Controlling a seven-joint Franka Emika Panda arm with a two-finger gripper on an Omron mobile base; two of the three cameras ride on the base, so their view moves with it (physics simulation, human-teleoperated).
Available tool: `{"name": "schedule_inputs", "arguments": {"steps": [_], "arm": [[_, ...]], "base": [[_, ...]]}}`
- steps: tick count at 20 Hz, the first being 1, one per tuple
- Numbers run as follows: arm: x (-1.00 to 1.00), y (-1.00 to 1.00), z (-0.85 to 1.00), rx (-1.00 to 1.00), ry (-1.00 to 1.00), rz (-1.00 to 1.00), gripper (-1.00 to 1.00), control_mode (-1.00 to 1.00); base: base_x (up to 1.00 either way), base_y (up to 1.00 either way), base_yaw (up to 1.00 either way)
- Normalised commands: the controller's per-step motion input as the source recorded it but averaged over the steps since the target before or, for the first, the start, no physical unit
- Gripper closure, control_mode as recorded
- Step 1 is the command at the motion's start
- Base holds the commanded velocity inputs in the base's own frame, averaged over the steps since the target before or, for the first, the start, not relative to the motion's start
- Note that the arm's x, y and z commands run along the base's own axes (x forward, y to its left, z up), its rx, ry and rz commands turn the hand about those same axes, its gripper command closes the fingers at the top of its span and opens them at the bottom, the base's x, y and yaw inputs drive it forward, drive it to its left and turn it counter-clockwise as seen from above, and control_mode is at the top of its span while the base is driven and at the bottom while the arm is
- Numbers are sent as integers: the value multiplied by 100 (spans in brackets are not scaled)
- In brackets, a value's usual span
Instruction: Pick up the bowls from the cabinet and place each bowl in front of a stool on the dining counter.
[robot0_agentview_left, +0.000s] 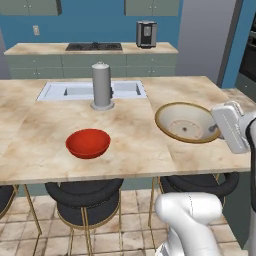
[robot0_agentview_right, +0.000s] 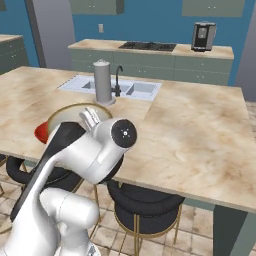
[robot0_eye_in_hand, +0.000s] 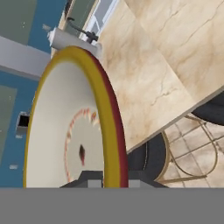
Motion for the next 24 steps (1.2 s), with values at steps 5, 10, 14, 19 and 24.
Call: {"name": "schedule_inputs", "arguments": {"steps": [5, 10, 14, 19, 24], "arm": [[10, -76, -22, 5, 13, 0, 100, -100], [12, -60, -26, 1, 4, 0, 100, -100], [9, -46, -34, 0, 0, 0, 100, -100], [10, -28, -33, 0, 3, -5, 100, -100], [26, -11, -35, -6, 7, -11, 100, -100]], "base": [[0, 0, 0], [0, 0, 0], [0, 0, 0], [0, 0, 0], [0, 0, 0]]}}
